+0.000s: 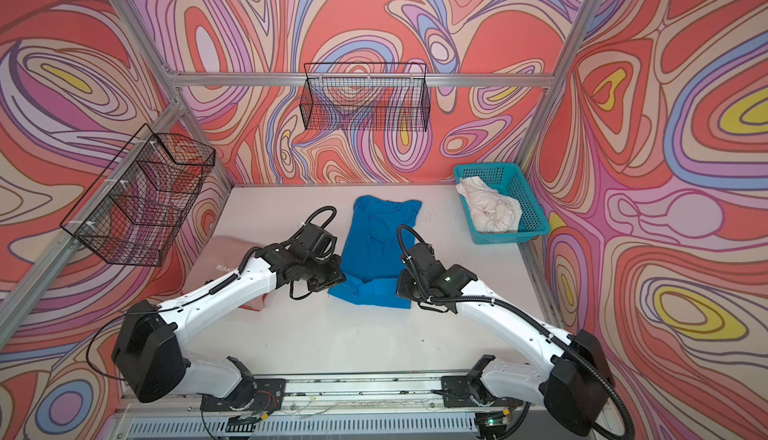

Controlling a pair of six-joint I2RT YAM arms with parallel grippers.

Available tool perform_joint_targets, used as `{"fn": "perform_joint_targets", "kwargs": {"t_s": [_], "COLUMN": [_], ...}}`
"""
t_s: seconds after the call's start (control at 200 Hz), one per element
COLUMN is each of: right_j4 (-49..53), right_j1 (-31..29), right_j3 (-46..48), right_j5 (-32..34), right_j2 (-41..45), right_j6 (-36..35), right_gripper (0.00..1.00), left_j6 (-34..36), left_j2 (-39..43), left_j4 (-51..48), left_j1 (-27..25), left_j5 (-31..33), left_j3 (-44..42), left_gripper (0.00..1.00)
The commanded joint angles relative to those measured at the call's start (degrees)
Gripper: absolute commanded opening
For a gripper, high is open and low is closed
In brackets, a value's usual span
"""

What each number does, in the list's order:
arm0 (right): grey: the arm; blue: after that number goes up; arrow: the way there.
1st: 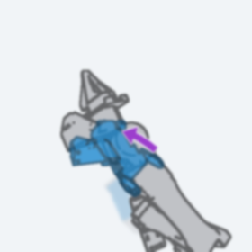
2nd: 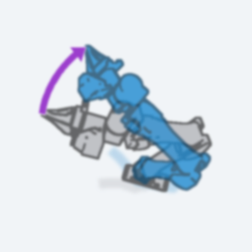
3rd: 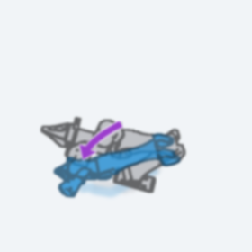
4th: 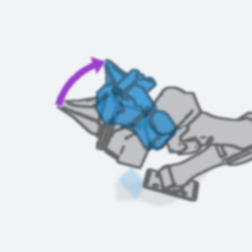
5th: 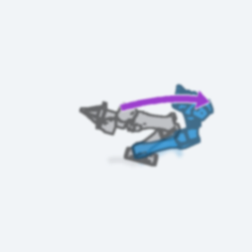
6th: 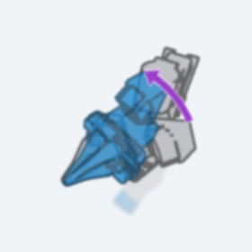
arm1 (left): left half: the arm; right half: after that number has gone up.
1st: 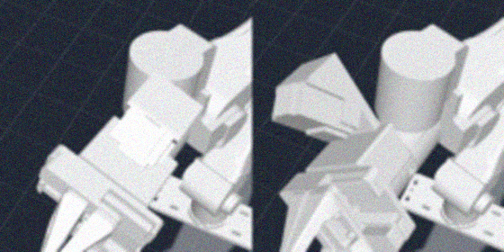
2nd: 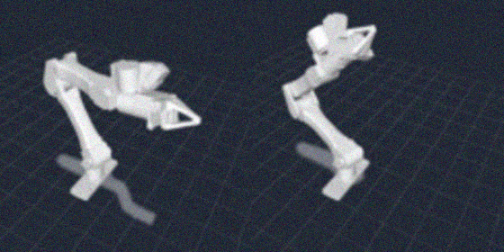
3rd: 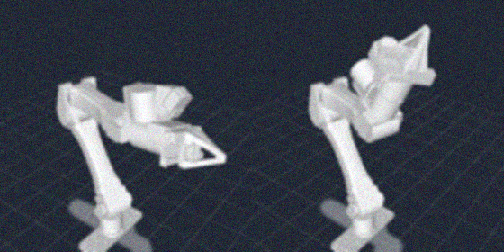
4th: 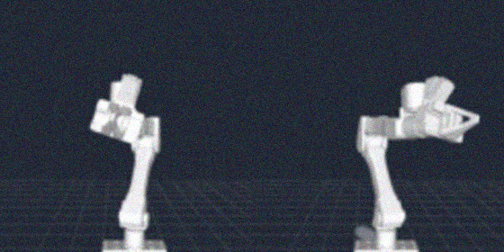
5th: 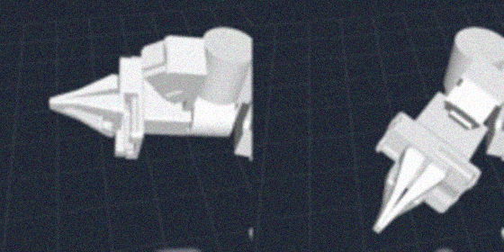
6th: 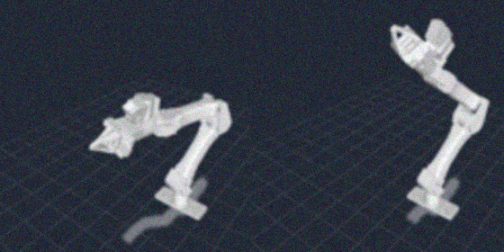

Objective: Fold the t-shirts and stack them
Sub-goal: 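Fold the near end over toward the far end with both grippers, then release the folded edge and open both grippers above the blue shirt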

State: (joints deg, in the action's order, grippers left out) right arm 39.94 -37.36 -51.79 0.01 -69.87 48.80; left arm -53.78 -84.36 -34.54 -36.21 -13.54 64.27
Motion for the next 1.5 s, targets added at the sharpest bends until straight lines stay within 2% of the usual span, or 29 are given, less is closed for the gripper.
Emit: {"fn": "perform_joint_targets", "kwargs": {"t_s": [0.0, 0.21, 0.526, 1.092, 1.392, 1.492], "right_j4": [-0.5, -3.5, -7.6, -13.6, -15.1, -15.7], "right_j1": [3.7, 10.8, 17.0, 22.7, 23.6, 24.0], "right_j3": [-3.1, -5.2, -8.9, -11.0, -11.2, -11.2], "right_j5": [-2.2, -7.8, -14.1, -19.1, -19.2, -19.6], "right_j2": [-1.7, -6.4, -15.1, -24.2, -27.9, -28.9], "right_j6": [-5.3, -9.5, -12.8, -13.5, -13.9, -13.9], "right_gripper": [0.0, 0.0, 0.0, 0.0, 0.0, 0.0], "left_j6": [3.7, 5.8, 8.0, 10.0, 10.2, 10.0], "left_j2": [-3.7, -11.2, -20.6, -31.8, -34.5, -35.3], "left_j4": [-2.5, -2.5, -4.3, -6.3, -6.0, -6.0], "left_j1": [2.2, 4.4, 7.1, 10.2, 10.8, 10.9], "left_j5": [-1.9, -3.7, -5.7, -8.0, -8.0, -8.1], "left_j3": [4.1, 10.7, 19.9, 30.7, 31.2, 31.4], "left_gripper": [0.0, 0.0, 0.0, 0.0, 0.0, 0.08]}}
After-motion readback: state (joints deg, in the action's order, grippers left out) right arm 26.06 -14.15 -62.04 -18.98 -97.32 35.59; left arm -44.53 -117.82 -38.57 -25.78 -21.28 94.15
